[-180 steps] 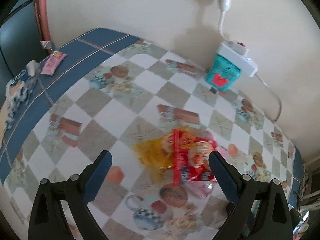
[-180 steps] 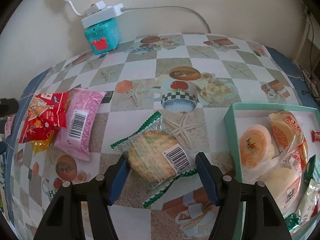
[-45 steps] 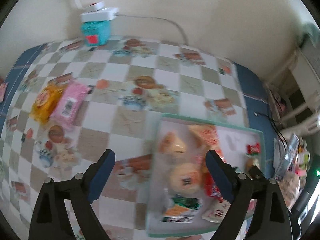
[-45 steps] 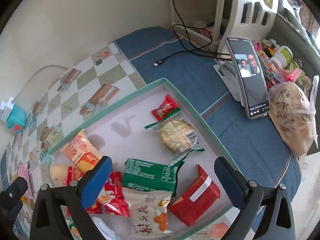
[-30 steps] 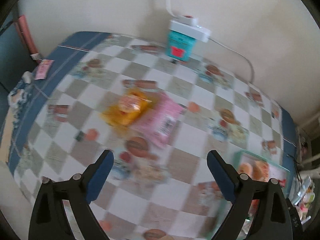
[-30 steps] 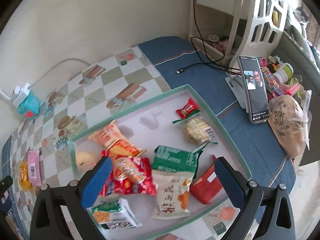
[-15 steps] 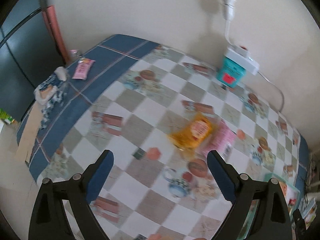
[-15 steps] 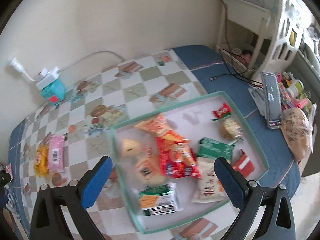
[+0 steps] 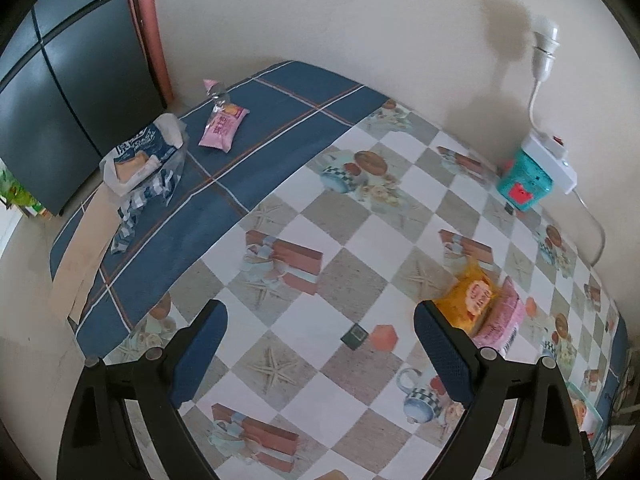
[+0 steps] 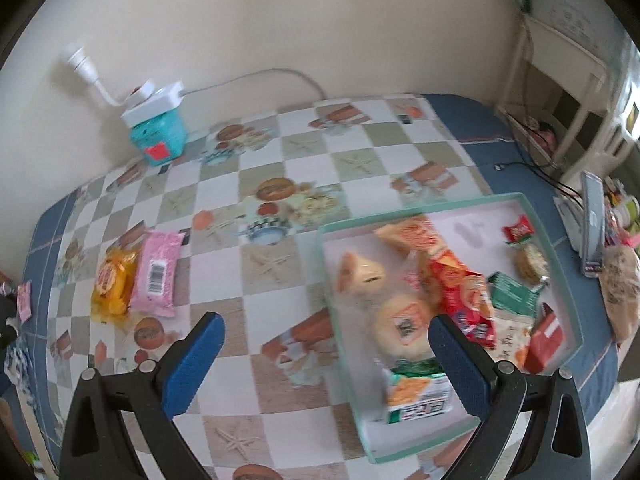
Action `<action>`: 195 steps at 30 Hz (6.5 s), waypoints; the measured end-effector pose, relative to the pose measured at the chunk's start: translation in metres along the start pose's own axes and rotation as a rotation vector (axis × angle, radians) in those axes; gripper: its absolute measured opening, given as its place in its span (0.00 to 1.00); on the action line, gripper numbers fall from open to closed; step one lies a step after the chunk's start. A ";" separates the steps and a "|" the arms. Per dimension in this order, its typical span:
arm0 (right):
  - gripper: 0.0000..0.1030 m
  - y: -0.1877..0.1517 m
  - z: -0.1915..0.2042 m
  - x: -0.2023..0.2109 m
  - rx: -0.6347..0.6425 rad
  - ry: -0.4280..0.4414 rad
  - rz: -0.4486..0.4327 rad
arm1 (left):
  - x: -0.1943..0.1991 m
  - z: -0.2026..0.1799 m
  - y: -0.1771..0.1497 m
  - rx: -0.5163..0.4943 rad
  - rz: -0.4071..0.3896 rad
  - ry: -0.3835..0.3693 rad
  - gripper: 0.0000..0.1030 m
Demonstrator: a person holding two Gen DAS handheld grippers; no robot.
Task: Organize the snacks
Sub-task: 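Move both tools back toward the yellow bread bag and pink wafer pack, then grasp pink wafer pack with right tool while left tool grasps yellow bread bag, then carry pink wafer pack and yellow bread bag over the tray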
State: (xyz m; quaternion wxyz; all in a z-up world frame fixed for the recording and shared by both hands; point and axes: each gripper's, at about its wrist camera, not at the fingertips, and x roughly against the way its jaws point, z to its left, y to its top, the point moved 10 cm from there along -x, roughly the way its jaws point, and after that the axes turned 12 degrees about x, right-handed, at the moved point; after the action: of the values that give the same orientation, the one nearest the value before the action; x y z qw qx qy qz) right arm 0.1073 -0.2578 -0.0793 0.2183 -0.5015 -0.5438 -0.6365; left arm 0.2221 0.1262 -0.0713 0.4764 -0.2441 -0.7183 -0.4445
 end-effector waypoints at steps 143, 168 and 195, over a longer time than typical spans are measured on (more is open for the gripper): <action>0.46 -0.078 -0.060 0.043 -0.128 0.060 -0.083 | 0.101 -0.151 -0.200 -0.429 -0.004 -0.274 0.43; 0.47 -0.115 -0.192 0.026 -0.406 -0.002 -0.044 | 0.140 -0.227 -0.313 -0.732 -0.023 -0.377 0.43; 0.47 -0.123 -0.200 -0.015 -0.406 0.047 -0.005 | 0.107 -0.259 -0.386 -0.892 0.042 -0.392 0.44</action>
State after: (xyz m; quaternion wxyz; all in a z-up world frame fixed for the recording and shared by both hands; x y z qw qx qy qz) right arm -0.0680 -0.4054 -0.1319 0.1240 -0.5188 -0.4002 -0.7452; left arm -0.0015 -0.2942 -0.0923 0.1901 -0.5181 -0.5290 -0.6447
